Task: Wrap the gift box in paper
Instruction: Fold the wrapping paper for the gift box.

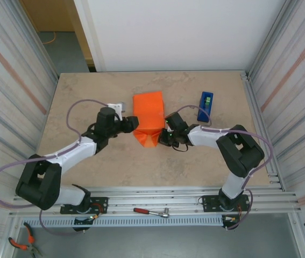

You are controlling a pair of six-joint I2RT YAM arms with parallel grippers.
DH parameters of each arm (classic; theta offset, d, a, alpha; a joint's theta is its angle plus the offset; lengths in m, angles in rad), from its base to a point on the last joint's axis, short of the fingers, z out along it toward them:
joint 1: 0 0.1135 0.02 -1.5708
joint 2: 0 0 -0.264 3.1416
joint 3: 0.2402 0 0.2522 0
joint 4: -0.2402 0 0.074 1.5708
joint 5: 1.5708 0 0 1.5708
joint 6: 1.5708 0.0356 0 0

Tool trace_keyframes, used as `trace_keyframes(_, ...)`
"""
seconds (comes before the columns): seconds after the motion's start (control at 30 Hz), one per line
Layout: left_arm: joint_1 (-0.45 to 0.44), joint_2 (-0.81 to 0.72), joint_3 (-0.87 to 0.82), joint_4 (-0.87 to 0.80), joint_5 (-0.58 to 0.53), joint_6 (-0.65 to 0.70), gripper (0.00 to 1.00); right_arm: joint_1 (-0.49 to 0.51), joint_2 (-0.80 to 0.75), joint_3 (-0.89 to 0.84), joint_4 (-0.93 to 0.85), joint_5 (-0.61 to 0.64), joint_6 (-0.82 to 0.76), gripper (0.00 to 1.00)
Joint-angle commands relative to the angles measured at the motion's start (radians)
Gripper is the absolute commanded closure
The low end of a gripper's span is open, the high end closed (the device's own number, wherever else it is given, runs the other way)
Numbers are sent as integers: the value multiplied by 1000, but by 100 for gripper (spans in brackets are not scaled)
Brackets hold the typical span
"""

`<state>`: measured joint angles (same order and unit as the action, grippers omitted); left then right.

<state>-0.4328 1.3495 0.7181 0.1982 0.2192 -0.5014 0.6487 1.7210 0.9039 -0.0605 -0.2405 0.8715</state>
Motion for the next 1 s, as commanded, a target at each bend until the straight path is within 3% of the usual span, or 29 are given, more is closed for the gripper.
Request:
trace_keyframes(0.0,80,19,54,-162,107,27,42,-26,-81,-23,-101,-8,-52,100)
trace_keyframes(0.23,134,222,269,-247,199,79,30,-138,-121,-27,-148,-26,-81,100)
trace_keyframes(0.43,133,391,404,-261,215,87,29,-220,-79,18,-169,-72,-121,100)
trace_keyframes(0.7,97,502,433,-268,215,106,29,-221,-43,5,-146,-112,-127,100)
trace_keyframes(0.97,88,438,365,-226,153,88,28,-139,-82,-29,-150,-101,-129,100)
